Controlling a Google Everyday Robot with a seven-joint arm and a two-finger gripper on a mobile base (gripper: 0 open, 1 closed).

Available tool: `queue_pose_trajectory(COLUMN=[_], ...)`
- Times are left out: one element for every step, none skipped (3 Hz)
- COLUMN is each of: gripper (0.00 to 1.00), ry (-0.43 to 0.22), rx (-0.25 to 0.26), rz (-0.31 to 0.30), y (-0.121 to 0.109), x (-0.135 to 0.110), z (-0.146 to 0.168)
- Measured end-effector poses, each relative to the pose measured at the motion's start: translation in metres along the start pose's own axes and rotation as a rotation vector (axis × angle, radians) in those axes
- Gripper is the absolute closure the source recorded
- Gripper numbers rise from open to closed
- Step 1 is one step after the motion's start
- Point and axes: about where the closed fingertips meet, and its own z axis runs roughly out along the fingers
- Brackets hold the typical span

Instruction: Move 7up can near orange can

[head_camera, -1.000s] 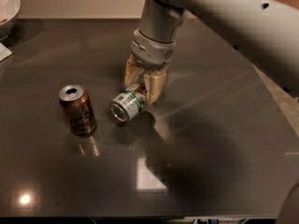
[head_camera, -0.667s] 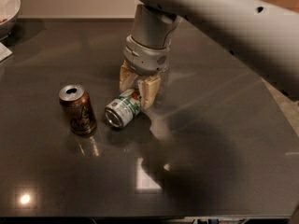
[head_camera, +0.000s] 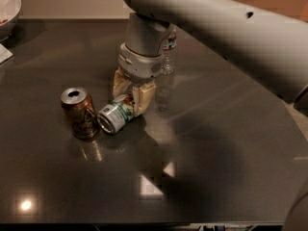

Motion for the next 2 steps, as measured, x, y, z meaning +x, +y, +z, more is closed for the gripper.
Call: queue_pose_trajectory(gripper=[0.00,0.00], ry=[-0.006,-0.006], rx=[-0.004,-0.004], rz=[0.016,0.016], y=[-0.0063,-0.0063], x=[0.0044,0.0044], z=[0.0073,0.0073])
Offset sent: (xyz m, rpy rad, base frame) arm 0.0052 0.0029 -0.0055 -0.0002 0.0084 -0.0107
